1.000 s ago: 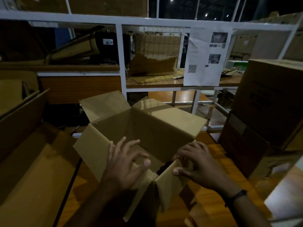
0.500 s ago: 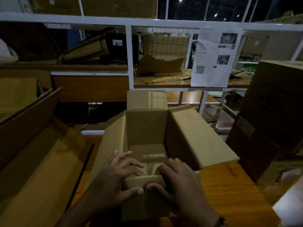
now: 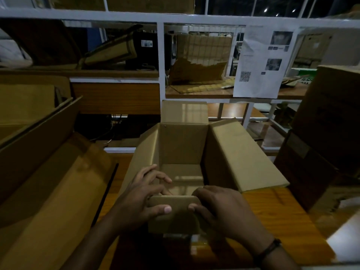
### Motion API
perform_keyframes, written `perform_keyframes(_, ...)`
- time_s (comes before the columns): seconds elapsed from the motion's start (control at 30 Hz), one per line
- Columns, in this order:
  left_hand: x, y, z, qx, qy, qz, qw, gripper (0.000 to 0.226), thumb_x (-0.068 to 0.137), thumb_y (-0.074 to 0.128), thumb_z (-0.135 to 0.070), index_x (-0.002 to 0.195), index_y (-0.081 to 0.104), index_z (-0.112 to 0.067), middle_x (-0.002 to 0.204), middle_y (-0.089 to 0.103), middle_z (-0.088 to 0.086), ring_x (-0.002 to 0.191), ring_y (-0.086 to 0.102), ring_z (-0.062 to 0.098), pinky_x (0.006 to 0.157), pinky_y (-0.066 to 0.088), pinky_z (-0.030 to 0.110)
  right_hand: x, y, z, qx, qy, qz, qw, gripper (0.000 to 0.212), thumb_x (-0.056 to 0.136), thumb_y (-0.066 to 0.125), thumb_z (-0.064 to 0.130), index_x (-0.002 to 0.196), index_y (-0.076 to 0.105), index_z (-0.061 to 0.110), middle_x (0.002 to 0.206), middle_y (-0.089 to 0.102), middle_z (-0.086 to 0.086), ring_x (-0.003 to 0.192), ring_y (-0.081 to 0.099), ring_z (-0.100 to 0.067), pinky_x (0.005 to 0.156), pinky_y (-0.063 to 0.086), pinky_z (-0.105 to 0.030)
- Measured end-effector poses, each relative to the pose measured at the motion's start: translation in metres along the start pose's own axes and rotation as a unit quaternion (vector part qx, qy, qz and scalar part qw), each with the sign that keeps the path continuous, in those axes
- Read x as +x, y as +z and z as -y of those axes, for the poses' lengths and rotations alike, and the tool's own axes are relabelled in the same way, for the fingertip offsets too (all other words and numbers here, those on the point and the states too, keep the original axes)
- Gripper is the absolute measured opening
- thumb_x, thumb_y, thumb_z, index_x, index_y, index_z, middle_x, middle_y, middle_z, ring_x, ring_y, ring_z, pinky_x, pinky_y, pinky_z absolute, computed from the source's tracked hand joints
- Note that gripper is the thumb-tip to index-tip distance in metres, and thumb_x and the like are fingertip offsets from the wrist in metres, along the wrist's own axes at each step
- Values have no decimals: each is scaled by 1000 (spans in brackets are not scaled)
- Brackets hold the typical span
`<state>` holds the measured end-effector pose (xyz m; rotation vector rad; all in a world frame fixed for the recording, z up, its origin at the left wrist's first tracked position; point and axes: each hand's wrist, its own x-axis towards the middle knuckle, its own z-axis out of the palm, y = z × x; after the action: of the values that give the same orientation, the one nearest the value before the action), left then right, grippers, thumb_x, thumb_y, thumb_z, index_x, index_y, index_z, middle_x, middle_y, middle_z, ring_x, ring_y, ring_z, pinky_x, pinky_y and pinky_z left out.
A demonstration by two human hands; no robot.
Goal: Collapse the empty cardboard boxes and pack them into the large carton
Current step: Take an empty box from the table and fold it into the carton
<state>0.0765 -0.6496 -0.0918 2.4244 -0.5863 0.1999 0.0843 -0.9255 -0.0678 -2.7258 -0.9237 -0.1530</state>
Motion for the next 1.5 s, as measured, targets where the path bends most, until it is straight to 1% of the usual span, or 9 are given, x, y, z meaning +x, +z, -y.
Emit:
perform_keyframes(0.27,7,-67,4,-1,-86,168,982,24,80,80,-53,102,74,-50,144,17,-40,141,12,-7,114,35,34,-12,-68,-34,-4,7,66,998,20,104,45,41,118,60,42,119,58,22,112,50,3,109,41,-30)
perform_keyframes(0.43,5,-93,19,64,-123,183,973,22,87,78,-37,103,74,-51,144,14,-39,135,11,-4,114,29,30,-5,-79,-57,-139,-51,185,972,54,101,50,49,151,28,53,161,24,26,153,6,-4,126,-3,-51)
perform_keyframes(0.57,7,-80,25,178,-151,13,972,28,95,69,-27,106,68,-53,154,22,-19,146,13,14,118,27,55,13,-49,-47,-132,-28,145,980,63,95,54,61,151,28,49,157,34,16,150,24,-14,127,7,-51)
perform_keyframes(0.67,4,-59,8,75,-108,-94,987,17,101,54,-44,108,69,-48,136,49,-23,132,42,7,105,45,48,19,-17,-34,-93,-20,29,995,60,93,47,68,147,37,44,145,45,13,137,37,-13,126,19,-47)
perform_keyframes(0.73,3,-40,-10,62,-94,-79,991,25,100,48,-56,112,67,-46,119,58,-28,116,51,-2,95,51,36,23,7,-23,-78,-9,-39,996,60,94,38,71,145,39,38,140,48,11,132,41,-14,124,22,-44)
perform_keyframes(0.9,11,7,-13,167,-104,-94,976,46,102,50,-50,147,45,-43,137,49,-19,125,43,5,96,41,28,45,49,10,-27,14,-150,988,57,101,37,65,147,39,31,135,51,6,128,43,-16,123,22,-40)
perform_keyframes(1.17,14,19,15,146,-114,-186,965,32,103,52,-44,134,59,-40,121,58,-12,115,46,8,89,44,33,43,45,-20,-39,-23,-147,988,56,102,52,46,153,35,32,139,53,5,130,44,-13,120,14,-31)
perform_keyframes(1.33,17,27,10,137,-123,-229,956,31,97,65,-35,128,67,-35,115,62,-10,110,49,10,85,44,34,36,51,-30,-38,30,-205,977,51,94,60,49,139,54,26,125,61,2,114,54,-16,101,46,-31)
perform_keyframes(1.5,18,25,12,144,-130,-232,953,32,95,68,-36,127,68,-36,113,63,-10,108,51,10,82,41,32,39,51,-27,-31,33,-200,979,51,93,60,48,138,56,25,125,61,1,114,54,-16,97,50,-31)
